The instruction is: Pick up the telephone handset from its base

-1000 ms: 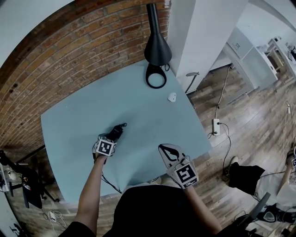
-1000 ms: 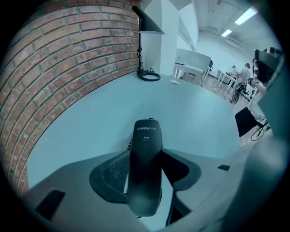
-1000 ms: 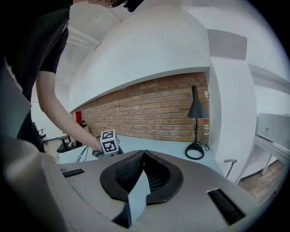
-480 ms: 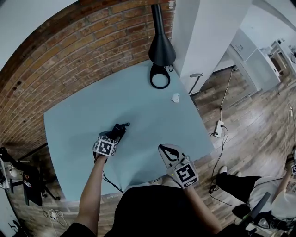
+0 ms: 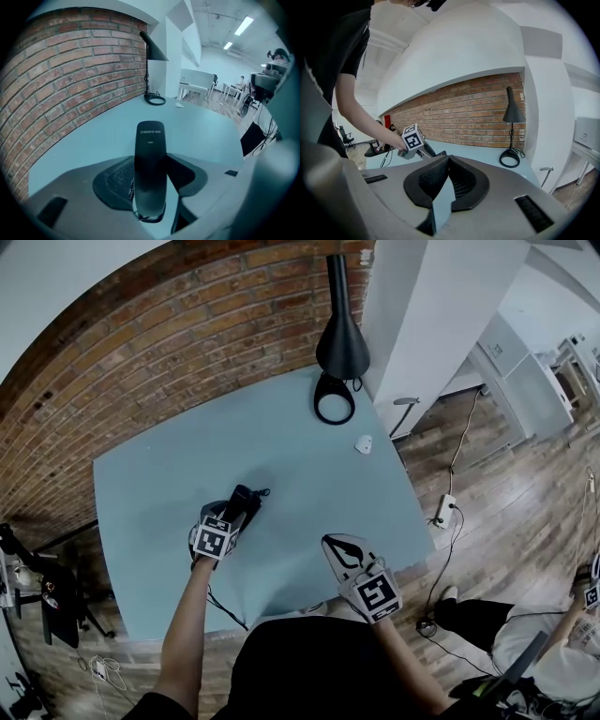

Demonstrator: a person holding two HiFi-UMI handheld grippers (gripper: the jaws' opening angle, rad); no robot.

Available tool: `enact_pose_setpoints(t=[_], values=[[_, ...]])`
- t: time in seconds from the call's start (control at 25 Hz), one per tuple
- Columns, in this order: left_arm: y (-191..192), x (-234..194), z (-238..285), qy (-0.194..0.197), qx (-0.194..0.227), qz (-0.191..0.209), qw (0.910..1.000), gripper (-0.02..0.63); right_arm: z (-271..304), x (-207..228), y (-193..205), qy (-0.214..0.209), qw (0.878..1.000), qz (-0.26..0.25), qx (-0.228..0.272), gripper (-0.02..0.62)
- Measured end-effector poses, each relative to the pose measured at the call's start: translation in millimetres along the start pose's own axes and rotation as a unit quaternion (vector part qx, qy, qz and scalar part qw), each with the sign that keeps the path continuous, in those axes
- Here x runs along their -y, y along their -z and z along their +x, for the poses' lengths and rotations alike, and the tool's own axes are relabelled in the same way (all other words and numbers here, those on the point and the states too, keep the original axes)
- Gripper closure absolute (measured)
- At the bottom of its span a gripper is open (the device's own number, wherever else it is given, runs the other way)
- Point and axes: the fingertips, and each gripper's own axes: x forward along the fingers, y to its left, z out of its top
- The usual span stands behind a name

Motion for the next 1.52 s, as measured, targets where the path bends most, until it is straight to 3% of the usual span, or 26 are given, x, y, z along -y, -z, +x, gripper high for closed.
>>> enact_pose_setpoints(t=[0.44,0.76,1.24,1.52], values=[[-18,-9,-27,-0.014,0.045,-0.003,0.9989,0.365,13,-9,-3,-0.025,1.0,-0.013,-0.003,0.569],[-51,-19,-65,-0.028,0.114,-0.03,0.9927,0.367,24,-17,-6,-0.048,0.999,-0.015,-0.005,0.569],[-100,-33,-131,-0.065,0.219,-0.03,0.9731,0.367,41,-24,-12,-0.078,0.997,-0.03,-0.004,0.569],[-129,-42,-179,-0.078,0.287,-0.058,0.953,0.368,52,-31,-15,-0.098,0.994,-0.043,-0.005,0.569]])
